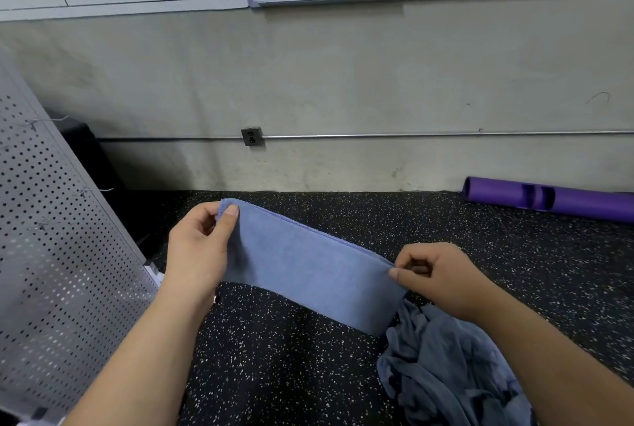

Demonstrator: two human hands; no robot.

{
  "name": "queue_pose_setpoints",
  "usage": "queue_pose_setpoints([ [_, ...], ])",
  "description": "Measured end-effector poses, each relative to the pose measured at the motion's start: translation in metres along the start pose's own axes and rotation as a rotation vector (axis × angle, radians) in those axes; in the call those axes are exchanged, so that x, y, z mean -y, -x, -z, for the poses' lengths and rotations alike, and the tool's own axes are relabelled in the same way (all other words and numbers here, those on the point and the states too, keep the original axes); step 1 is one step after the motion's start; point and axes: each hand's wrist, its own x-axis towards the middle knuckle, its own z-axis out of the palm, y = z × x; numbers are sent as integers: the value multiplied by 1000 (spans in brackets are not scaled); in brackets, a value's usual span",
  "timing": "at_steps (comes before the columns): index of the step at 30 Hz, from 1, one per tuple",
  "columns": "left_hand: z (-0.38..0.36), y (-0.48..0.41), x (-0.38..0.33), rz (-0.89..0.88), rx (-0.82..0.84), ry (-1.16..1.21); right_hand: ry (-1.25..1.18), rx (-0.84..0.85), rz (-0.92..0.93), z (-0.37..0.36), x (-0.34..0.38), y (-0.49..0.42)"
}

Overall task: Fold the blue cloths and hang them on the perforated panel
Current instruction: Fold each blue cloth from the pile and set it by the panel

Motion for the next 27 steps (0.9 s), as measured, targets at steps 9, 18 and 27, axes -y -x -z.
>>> queue_pose_setpoints([
  [9, 4, -4, 3, 37, -25, 18, -77, 82, -62, 2, -1, 5],
  [18, 9, -2, 3, 66, -16, 14, -44, -6, -20, -8, -6, 7],
  [27, 8, 0, 1, 84, 39, -16, -44, -46, -60, -11, -18, 6],
])
